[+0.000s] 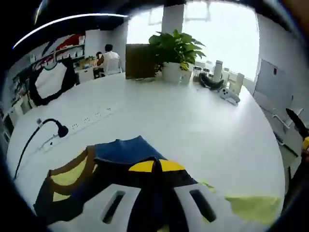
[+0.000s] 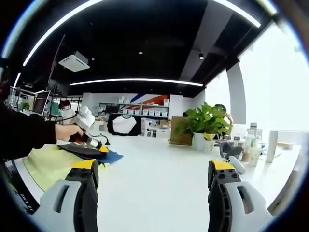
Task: Fold the garment on the visible template until the final outline fits inside the template.
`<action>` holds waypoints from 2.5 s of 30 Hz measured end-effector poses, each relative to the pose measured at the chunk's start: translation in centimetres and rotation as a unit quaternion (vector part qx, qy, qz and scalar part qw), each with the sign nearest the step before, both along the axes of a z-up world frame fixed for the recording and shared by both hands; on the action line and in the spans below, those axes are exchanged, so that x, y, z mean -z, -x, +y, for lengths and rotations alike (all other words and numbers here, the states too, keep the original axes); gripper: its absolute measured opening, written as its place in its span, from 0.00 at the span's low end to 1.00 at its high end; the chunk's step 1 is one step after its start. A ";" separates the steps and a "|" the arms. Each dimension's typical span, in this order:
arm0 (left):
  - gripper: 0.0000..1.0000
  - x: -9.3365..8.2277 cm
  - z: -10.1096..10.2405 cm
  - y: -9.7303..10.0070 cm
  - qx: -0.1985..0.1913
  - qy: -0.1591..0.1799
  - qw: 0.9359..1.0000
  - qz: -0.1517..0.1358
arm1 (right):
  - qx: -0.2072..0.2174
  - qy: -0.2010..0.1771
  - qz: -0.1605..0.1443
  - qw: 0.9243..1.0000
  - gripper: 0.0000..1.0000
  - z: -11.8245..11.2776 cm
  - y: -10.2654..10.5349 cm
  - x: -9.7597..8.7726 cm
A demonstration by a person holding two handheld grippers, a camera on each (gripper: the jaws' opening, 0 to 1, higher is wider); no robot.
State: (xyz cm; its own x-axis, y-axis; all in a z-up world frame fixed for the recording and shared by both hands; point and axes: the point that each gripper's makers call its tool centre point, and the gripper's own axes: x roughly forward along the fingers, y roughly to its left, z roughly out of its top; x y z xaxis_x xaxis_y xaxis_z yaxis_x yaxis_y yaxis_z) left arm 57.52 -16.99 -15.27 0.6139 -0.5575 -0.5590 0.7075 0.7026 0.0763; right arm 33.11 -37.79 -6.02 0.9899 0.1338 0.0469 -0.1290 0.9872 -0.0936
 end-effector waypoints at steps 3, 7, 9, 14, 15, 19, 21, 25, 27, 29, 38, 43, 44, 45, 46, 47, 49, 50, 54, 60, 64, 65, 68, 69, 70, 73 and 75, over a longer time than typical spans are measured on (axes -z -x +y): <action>0.02 0.2 -0.9 0.5 0.006 -0.014 1.000 -0.017 | 0.000 0.000 0.002 1.000 0.97 0.0 -0.1 0.1; 0.02 0.5 -2.6 1.4 0.023 -0.005 1.000 -0.015 | 0.000 0.000 0.004 1.000 0.97 0.0 -0.1 0.2; 0.03 0.8 -3.1 2.0 0.034 -0.018 0.999 -0.020 | 0.001 0.000 0.004 1.000 0.97 -0.1 0.0 0.2; 0.05 0.3 -4.1 3.1 0.062 -0.006 0.998 -0.030 | 0.002 0.000 0.004 1.000 0.96 -0.3 0.1 0.2; 0.07 -0.3 -4.0 3.0 0.063 0.004 0.997 -0.039 | 0.003 0.000 0.003 1.000 0.96 -0.4 0.1 0.2; 0.13 -1.5 -2.7 2.8 0.063 -0.001 0.996 -0.059 | 0.002 0.000 0.004 1.000 0.96 -0.4 0.0 0.2; 0.13 -2.2 -1.4 2.4 0.060 -0.007 0.996 -0.070 | 0.000 0.000 0.006 1.000 0.96 -0.2 -0.1 0.3; 0.14 -3.4 0.4 1.8 0.057 -0.017 0.994 -0.087 | -0.004 0.001 0.007 1.000 0.96 0.1 -0.1 0.3; 0.14 -3.6 1.2 1.7 0.064 -0.034 0.993 -0.098 | -0.005 0.002 0.006 1.000 0.96 0.2 -0.1 0.2; 0.16 -3.3 1.9 1.9 0.079 -0.060 0.990 -0.104 | -0.006 0.002 0.006 1.000 0.96 0.2 -0.1 0.3; 0.26 -0.9 3.1 3.2 0.151 -0.113 0.976 -0.113 | -0.003 -0.001 0.009 1.000 0.96 0.0 -0.1 0.5; 0.28 0.3 3.5 2.8 0.156 -0.110 0.976 -0.101 | -0.005 -0.003 0.013 1.000 0.96 0.1 -0.1 0.7; 0.27 0.4 3.5 2.7 0.156 -0.108 0.977 -0.099 | -0.005 -0.004 0.013 1.000 0.96 0.1 -0.1 0.8; 0.23 0.7 3.5 2.5 0.156 -0.104 0.978 -0.093 | -0.005 -0.004 0.013 1.000 0.96 0.1 -0.1 0.8; 0.21 1.0 3.5 2.5 0.156 -0.103 0.979 -0.086 | -0.005 -0.004 0.013 1.000 0.96 0.1 -0.1 0.7; 0.22 1.2 3.5 2.3 0.152 -0.102 0.980 -0.083 | -0.004 -0.004 0.012 1.000 0.96 0.0 -0.1 0.7; 0.24 1.5 3.5 2.2 0.155 -0.105 0.979 -0.083 | 0.006 -0.009 0.016 1.000 0.97 -0.4 -0.1 0.9; 0.24 1.8 3.5 2.0 0.155 -0.109 0.979 -0.080 | 0.012 -0.010 0.019 1.000 0.97 -0.6 -0.1 1.0; 0.22 2.9 3.5 1.6 0.159 -0.114 0.979 -0.059 | 0.008 -0.009 0.016 1.000 0.97 -0.7 -0.1 0.9; 0.16 3.2 3.4 1.2 0.135 -0.092 0.986 -0.039 | 0.005 -0.010 0.013 1.000 0.97 -0.5 -0.2 0.8; 0.04 3.5 2.8 1.6 0.140 -0.075 0.987 -0.033 | 0.006 -0.011 0.014 1.000 0.96 -0.6 -0.2 0.8; 0.03 3.5 2.9 1.7 0.139 -0.078 0.986 -0.038 | 0.006 -0.011 0.014 1.000 0.96 -0.7 -0.2 0.8; 0.02 3.4 3.0 1.7 0.125 -0.065 0.990 -0.023 | 0.007 -0.012 0.015 1.000 0.96 -0.7 -0.2 0.8; 0.02 3.4 3.0 1.8 0.117 -0.058 0.991 -0.017 | 0.006 -0.012 0.015 1.000 0.96 -0.6 -0.2 0.8; 0.02 3.4 3.1 1.8 0.103 -0.051 0.993 -0.012 | 0.006 -0.012 0.015 1.000 0.96 -0.6 -0.2 0.8; 0.02 3.0 3.0 2.1 0.091 -0.051 0.994 -0.028 | 0.008 -0.012 0.014 1.000 0.96 -0.8 -0.2 0.7; 0.02 2.7 3.0 2.3 0.085 -0.070 0.993 -0.050 | 0.010 -0.013 0.016 1.000 0.96 -0.9 -0.3 0.8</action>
